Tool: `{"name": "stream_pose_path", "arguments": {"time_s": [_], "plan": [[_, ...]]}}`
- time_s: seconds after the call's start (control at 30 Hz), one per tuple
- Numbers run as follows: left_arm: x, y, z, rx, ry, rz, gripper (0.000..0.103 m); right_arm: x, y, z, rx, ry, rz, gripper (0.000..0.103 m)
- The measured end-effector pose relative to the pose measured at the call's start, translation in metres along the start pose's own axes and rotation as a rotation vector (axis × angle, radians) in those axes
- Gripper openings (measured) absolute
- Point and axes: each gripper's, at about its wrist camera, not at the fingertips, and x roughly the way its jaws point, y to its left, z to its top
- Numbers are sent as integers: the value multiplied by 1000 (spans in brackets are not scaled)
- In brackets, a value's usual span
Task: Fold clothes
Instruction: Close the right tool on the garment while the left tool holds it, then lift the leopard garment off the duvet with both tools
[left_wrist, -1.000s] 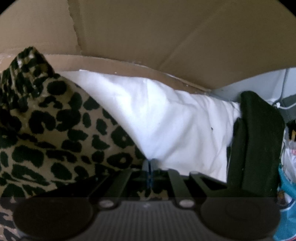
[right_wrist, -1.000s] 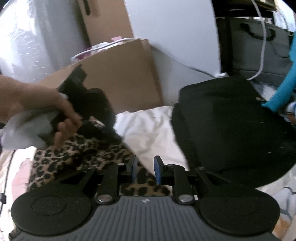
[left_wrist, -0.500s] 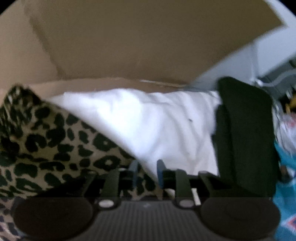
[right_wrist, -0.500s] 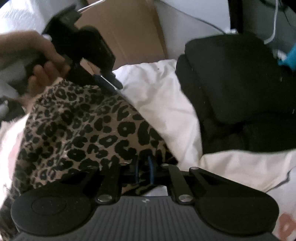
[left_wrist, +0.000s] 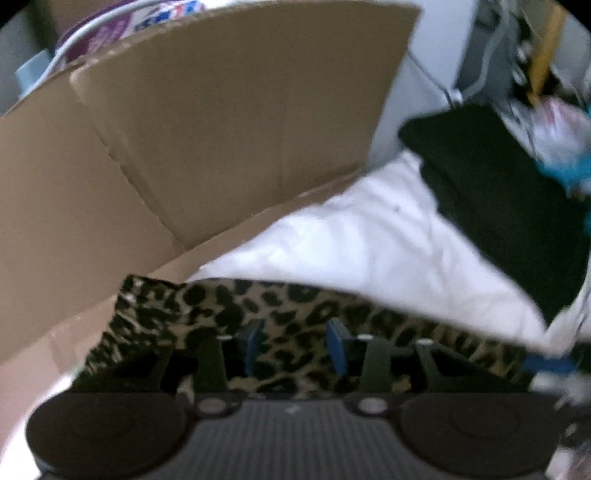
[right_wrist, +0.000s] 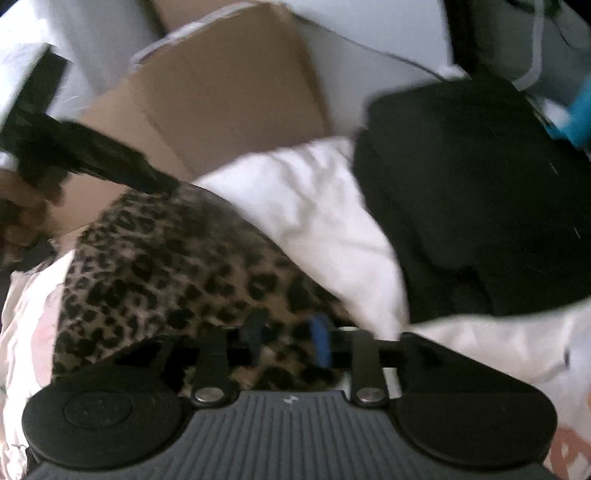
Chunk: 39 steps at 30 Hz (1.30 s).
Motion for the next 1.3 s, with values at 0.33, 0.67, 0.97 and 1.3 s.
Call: {"name": "stream_pose_path", "arguments": {"time_s": [0.33,0.67,0.97,1.3], "plan": [[32,-6,-11,122,42,47,42,41,37,19,-117,36,75,41],[43,11,-14,102,38,96,56,65,34,20,-53,97,61,12],[55,19,6,58,48,97,48,69,2,29,50,68,-29,4],[66,15,17,9,91,117,49,77,8,33,-31,78,-67,4]]}}
